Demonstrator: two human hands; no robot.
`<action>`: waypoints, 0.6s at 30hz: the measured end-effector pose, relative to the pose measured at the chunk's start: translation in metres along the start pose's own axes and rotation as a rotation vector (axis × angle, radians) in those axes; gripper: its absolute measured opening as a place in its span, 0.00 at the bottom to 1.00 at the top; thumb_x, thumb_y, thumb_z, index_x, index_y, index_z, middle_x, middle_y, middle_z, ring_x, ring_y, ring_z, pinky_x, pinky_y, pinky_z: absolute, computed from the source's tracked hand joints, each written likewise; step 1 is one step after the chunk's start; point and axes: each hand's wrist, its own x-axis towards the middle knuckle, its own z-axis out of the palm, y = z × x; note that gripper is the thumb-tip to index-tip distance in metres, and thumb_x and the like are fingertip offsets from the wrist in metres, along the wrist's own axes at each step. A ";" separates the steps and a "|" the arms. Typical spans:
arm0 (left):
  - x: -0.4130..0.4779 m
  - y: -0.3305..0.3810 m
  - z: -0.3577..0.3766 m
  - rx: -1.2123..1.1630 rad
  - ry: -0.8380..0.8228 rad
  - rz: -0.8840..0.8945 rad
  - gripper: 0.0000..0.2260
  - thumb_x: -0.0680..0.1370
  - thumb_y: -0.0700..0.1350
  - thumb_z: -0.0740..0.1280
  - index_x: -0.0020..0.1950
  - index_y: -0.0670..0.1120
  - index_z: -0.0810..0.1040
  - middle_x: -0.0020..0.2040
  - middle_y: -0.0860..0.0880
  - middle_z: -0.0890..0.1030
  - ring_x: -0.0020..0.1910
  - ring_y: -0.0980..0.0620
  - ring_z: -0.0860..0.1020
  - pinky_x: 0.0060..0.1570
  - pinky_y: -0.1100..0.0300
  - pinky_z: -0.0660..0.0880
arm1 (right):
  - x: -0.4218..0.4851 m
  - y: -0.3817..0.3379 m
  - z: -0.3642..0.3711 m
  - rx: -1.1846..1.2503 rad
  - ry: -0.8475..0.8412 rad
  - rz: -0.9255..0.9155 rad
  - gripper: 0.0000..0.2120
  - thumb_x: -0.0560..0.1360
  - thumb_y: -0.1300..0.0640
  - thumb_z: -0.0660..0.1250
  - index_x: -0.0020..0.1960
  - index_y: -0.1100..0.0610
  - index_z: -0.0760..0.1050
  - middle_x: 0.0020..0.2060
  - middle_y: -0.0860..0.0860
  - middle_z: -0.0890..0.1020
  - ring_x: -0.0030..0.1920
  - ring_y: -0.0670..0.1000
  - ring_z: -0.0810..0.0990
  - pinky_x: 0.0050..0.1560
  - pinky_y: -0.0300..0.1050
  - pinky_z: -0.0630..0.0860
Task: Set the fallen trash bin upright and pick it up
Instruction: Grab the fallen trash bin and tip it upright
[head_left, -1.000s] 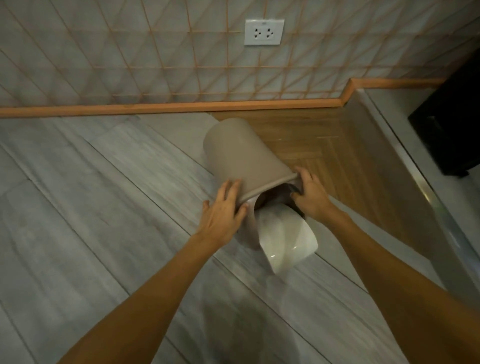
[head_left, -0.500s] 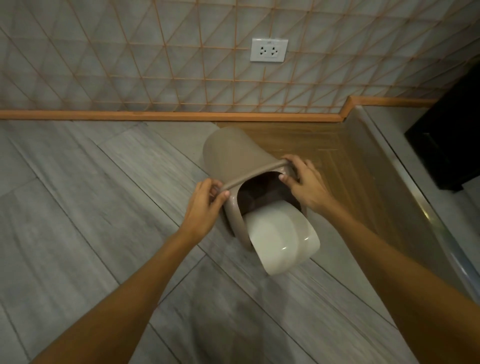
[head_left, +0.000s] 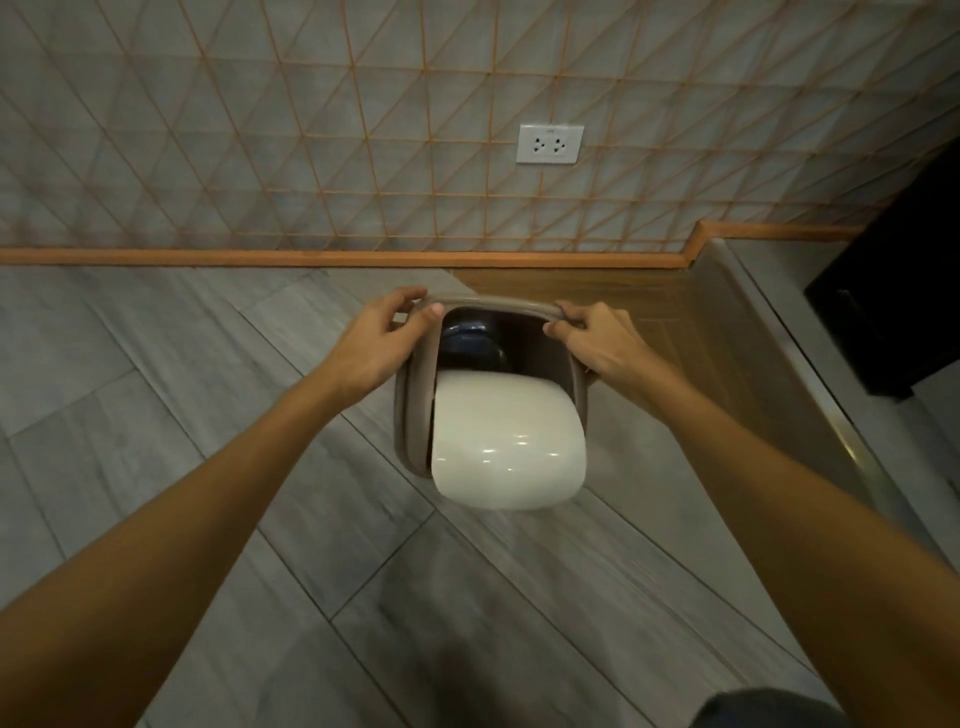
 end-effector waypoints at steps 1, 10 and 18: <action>-0.003 0.004 -0.005 0.025 -0.018 -0.006 0.25 0.79 0.57 0.59 0.75 0.49 0.64 0.71 0.47 0.69 0.65 0.49 0.71 0.54 0.60 0.71 | -0.001 -0.004 0.000 0.002 -0.008 0.023 0.16 0.80 0.52 0.61 0.62 0.60 0.74 0.43 0.57 0.79 0.38 0.50 0.79 0.31 0.39 0.77; -0.025 0.019 -0.026 0.112 -0.186 -0.044 0.26 0.79 0.55 0.60 0.76 0.50 0.60 0.64 0.52 0.72 0.61 0.53 0.71 0.53 0.64 0.69 | -0.002 -0.026 0.013 0.113 -0.038 0.264 0.18 0.78 0.50 0.63 0.64 0.59 0.73 0.54 0.61 0.79 0.48 0.61 0.82 0.30 0.48 0.81; -0.019 0.011 -0.014 -0.046 -0.183 -0.130 0.29 0.79 0.56 0.60 0.77 0.56 0.51 0.55 0.55 0.70 0.46 0.60 0.73 0.36 0.65 0.71 | 0.006 -0.022 0.004 0.415 -0.087 0.285 0.18 0.78 0.50 0.64 0.61 0.62 0.74 0.49 0.56 0.81 0.46 0.53 0.81 0.40 0.45 0.78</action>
